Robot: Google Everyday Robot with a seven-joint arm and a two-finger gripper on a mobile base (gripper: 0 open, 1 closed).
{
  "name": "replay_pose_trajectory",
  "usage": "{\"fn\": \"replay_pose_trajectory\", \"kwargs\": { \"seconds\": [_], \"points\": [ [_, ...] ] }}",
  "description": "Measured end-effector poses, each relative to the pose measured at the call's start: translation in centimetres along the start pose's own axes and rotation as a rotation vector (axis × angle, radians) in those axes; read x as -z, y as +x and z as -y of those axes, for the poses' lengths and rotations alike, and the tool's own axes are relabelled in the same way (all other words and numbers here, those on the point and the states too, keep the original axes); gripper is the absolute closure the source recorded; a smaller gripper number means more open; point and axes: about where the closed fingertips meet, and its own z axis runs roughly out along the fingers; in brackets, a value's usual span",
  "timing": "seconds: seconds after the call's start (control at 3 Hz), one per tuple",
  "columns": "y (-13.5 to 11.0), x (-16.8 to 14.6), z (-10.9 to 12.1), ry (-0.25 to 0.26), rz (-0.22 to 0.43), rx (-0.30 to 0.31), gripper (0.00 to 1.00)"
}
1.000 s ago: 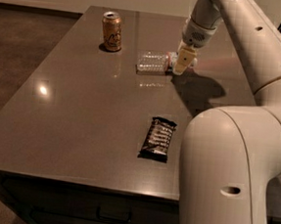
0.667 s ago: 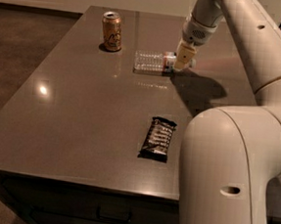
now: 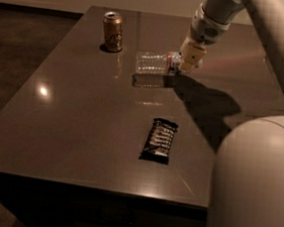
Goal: Move water bottle near rxbar chocolate
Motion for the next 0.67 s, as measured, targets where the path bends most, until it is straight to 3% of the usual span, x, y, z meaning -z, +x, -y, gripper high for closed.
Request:
{"fn": "replay_pose_trajectory", "kwargs": {
  "seconds": [0.33,0.67],
  "points": [
    [0.2,1.9,-4.5,-0.028,0.003,0.061,1.00],
    [1.2,2.5,-9.3,-0.071,-0.012,0.085,1.00]
  ]
}}
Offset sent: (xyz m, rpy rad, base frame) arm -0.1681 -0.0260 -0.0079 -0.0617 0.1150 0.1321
